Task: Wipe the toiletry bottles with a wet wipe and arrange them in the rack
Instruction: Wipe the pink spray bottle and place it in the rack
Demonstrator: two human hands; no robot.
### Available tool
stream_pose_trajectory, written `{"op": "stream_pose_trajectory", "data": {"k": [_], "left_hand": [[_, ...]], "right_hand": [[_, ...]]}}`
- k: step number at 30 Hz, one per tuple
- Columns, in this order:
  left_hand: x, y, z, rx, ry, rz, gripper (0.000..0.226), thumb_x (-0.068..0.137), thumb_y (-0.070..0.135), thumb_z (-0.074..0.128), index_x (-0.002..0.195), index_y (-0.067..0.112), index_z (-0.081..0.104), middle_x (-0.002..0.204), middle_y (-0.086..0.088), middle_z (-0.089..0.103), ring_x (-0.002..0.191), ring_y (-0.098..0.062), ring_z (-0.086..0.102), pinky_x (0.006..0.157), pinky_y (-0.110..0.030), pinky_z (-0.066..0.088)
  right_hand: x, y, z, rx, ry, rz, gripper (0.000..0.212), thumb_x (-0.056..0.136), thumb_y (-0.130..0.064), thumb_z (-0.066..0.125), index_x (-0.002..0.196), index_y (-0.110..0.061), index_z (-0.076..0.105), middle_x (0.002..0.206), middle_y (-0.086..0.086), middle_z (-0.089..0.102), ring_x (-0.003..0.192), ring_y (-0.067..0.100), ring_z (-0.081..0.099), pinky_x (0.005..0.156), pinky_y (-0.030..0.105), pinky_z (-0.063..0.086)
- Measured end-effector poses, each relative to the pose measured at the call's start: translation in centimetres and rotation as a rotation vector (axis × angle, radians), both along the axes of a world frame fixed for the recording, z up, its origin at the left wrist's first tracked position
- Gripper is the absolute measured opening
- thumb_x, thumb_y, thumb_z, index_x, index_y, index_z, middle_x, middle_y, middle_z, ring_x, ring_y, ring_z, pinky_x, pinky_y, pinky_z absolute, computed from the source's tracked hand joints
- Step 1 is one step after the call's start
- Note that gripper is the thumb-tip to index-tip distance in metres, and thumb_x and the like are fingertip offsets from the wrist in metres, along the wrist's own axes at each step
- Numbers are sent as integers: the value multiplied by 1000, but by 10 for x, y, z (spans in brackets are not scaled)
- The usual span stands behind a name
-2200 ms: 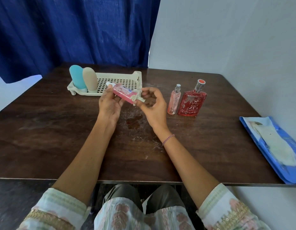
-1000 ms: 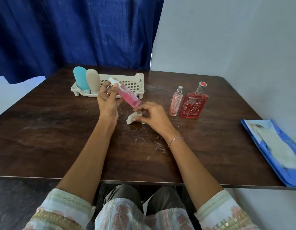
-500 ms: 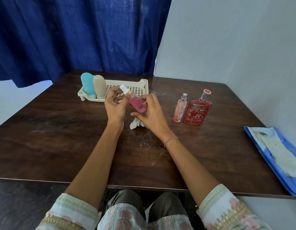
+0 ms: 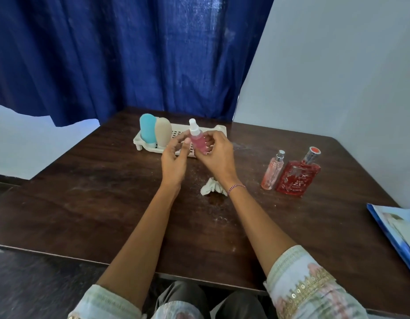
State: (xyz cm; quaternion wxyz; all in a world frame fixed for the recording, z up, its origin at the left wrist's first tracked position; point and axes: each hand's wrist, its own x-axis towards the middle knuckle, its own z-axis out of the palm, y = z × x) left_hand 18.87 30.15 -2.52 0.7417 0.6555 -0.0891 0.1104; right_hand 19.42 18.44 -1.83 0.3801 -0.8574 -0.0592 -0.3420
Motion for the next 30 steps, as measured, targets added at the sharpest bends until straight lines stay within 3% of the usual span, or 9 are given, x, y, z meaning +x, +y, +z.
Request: {"op": "stream_pose_trajectory", "data": {"k": [6,11,16,22,30], "left_hand": [[13,11,-5,4,93,94,31,97,33,49,124,22,59,122,5,62,117,-11,55,105,-41,44],[22,23,0,21,80,197,29,99,22,48,125,17,59,123,5,60,118,-9,51,101,-24,37],[34,26,-5,43,126,179,34,98,20,49,131,16,55,134,1,56,124,-10,47,108,-30,35],[38,18,-6,56,150,180,36,98,18,49,133,13,52,137,-4,53,128,-14,45,108,-28,33],[42,19,-7,72,197,192,39,98,23,49,136,13,49,141,-4,48,131,-15,43,107,-29,32]], "right_hand": [[28,20,3,73,97,88,43,71,-24,81,105,-8,63,96,3,65,81,6,59,69,14,53],[53,36,9,57,116,134,47,70,-24,82,109,-7,63,97,2,68,84,7,62,75,15,53],[69,41,9,20,182,161,46,72,-23,80,113,-6,64,102,7,70,90,11,65,84,25,55],[79,34,8,51,278,217,47,77,-18,76,119,-4,61,107,10,69,94,12,64,85,18,50],[90,35,7,64,382,264,49,79,-10,73,125,-4,57,114,12,67,101,17,65,90,23,51]]}}
